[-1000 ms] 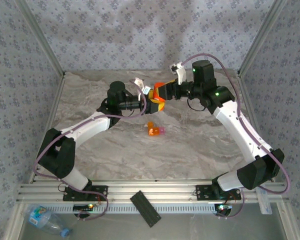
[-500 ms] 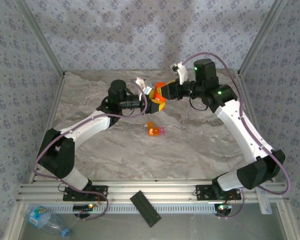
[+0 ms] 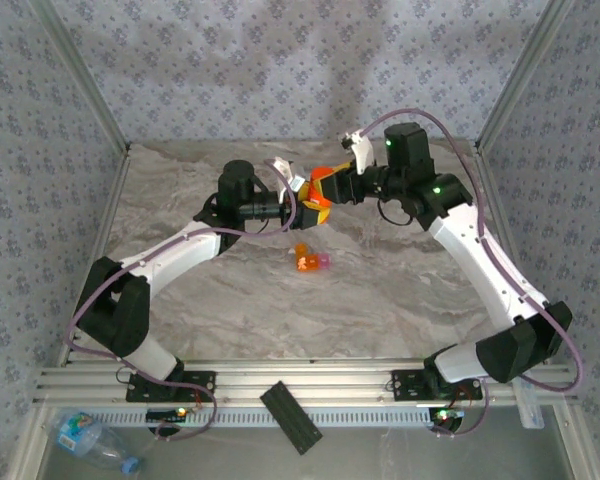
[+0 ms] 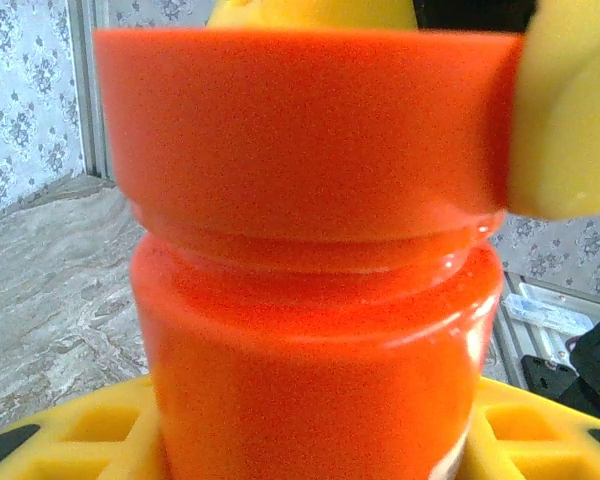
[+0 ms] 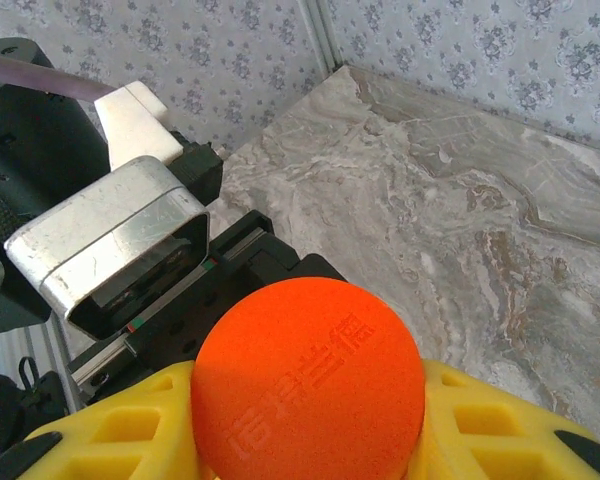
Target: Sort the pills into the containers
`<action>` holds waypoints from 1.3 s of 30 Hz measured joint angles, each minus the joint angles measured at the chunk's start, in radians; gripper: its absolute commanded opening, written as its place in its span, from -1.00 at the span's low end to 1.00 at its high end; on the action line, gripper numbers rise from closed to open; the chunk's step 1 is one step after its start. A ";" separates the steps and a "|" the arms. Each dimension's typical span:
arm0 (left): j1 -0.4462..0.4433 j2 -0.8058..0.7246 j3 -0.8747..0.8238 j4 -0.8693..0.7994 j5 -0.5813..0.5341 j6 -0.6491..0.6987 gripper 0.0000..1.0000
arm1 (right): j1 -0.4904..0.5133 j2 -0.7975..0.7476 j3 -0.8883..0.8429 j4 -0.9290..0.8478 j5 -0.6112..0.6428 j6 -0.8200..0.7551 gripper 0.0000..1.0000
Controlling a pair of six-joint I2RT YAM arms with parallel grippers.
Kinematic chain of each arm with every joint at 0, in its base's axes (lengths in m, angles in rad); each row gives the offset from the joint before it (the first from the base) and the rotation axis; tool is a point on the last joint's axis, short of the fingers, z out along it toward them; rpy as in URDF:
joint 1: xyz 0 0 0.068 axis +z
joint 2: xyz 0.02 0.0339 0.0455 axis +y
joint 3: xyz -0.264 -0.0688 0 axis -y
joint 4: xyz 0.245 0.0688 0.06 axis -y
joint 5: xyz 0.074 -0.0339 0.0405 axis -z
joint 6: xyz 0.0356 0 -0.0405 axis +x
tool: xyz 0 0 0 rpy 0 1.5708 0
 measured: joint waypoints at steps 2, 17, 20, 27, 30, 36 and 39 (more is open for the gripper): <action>0.000 0.000 0.000 -0.007 -0.003 0.000 -1.00 | 0.002 -0.011 -0.025 0.029 0.007 0.021 -0.42; -0.002 -0.003 -0.013 -0.015 -0.091 0.002 -1.00 | 0.063 -0.017 -0.074 0.106 0.176 0.185 -0.41; -0.006 -0.012 -0.022 -0.023 -0.133 0.016 -1.00 | 0.095 -0.017 -0.074 0.110 0.256 0.219 -0.41; -0.015 -0.030 -0.040 -0.028 -0.230 0.043 -1.00 | 0.167 -0.011 -0.075 0.125 0.435 0.288 -0.37; -0.019 -0.030 -0.046 -0.021 -0.256 0.046 -1.00 | 0.175 -0.008 -0.079 0.135 0.461 0.306 -0.29; -0.021 -0.030 -0.056 -0.002 -0.275 0.046 -1.00 | 0.175 -0.005 -0.081 0.143 0.462 0.323 0.03; -0.023 -0.031 -0.057 0.008 -0.277 0.044 -1.00 | 0.167 -0.006 -0.081 0.143 0.451 0.334 0.22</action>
